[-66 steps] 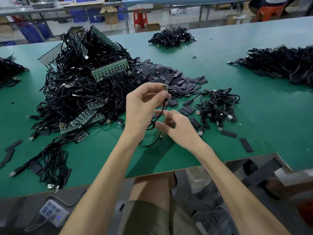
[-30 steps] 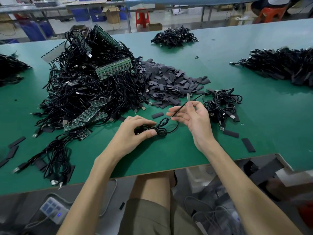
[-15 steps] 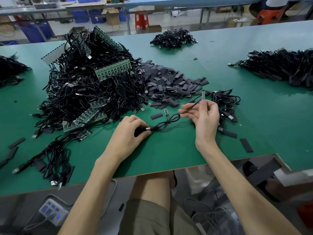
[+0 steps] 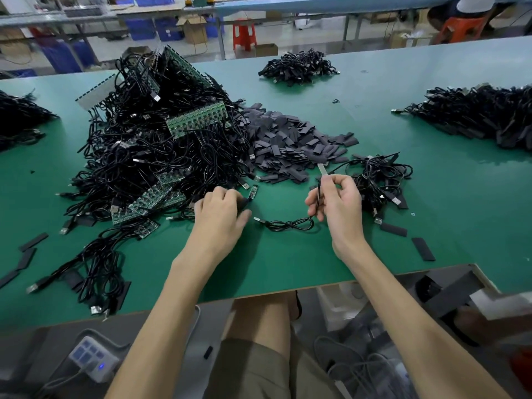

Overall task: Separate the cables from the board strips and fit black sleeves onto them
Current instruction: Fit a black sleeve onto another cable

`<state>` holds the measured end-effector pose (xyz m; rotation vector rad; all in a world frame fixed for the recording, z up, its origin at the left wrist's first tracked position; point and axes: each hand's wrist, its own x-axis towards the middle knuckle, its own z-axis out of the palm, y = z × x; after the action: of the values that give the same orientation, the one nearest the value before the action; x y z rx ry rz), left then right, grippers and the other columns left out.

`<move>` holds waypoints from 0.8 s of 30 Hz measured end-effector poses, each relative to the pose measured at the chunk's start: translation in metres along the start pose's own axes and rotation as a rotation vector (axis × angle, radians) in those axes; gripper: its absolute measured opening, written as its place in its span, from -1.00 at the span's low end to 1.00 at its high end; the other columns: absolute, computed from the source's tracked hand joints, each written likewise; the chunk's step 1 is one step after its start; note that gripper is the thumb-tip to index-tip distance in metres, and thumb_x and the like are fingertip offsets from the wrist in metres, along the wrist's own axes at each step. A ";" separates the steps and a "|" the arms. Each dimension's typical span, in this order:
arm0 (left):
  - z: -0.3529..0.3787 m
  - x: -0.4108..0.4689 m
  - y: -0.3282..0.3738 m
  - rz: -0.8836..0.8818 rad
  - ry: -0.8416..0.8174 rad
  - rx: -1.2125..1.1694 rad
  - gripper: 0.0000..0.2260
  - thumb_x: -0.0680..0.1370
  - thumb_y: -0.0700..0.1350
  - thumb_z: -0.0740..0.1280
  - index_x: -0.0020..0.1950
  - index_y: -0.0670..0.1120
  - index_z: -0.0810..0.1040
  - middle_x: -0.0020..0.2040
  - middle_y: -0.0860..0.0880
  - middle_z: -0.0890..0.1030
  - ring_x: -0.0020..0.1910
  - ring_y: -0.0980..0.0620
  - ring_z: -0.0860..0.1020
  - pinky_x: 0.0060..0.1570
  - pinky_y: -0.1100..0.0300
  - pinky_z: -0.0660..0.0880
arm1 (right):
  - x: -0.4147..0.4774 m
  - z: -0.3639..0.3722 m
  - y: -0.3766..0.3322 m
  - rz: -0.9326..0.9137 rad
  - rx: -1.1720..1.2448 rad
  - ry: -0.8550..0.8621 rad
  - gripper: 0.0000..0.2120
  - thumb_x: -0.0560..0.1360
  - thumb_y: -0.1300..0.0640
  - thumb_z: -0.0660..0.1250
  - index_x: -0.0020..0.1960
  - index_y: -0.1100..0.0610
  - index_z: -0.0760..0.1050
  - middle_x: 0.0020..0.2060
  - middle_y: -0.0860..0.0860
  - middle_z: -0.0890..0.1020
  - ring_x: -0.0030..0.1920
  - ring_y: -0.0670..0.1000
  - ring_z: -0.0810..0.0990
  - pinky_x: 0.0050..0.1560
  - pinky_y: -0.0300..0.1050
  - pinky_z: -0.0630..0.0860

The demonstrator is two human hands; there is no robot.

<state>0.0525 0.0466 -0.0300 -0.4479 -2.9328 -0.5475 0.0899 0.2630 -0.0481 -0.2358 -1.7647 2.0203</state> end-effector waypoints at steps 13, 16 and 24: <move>0.005 0.000 0.000 -0.138 0.098 -0.017 -0.74 0.64 -0.02 0.37 0.27 -0.11 0.59 0.16 -0.12 0.55 0.19 -0.18 0.44 0.25 -0.05 0.34 | 0.002 0.002 0.004 0.004 -0.041 -0.051 -0.83 0.70 0.05 0.23 0.01 0.13 0.40 -0.33 0.08 0.67 -0.46 0.00 0.52 -0.50 -0.20 0.35; 0.003 0.009 0.005 -0.202 0.023 -0.073 -0.83 0.60 -0.11 0.42 0.19 -0.06 0.62 0.18 -0.12 0.51 0.24 -0.19 0.42 0.30 -0.08 0.26 | 0.003 0.001 0.005 -0.009 -0.062 -0.069 -0.85 0.70 0.07 0.24 0.00 0.12 0.41 -0.34 0.08 0.66 -0.47 0.00 0.51 -0.49 -0.24 0.35; 0.005 0.007 0.010 -0.253 0.131 -0.250 -0.89 0.58 -0.17 0.44 -0.03 0.01 0.55 -0.02 0.01 0.59 0.08 -0.05 0.49 0.12 0.04 0.15 | -0.001 0.004 0.002 -0.017 -0.131 -0.150 -0.86 0.71 0.12 0.24 -0.02 0.13 0.39 -0.34 0.10 0.66 -0.46 0.06 0.50 -0.44 -0.31 0.37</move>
<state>0.0482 0.0591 -0.0297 -0.0583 -2.8207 -0.9434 0.0885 0.2589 -0.0495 -0.1120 -1.9867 1.9579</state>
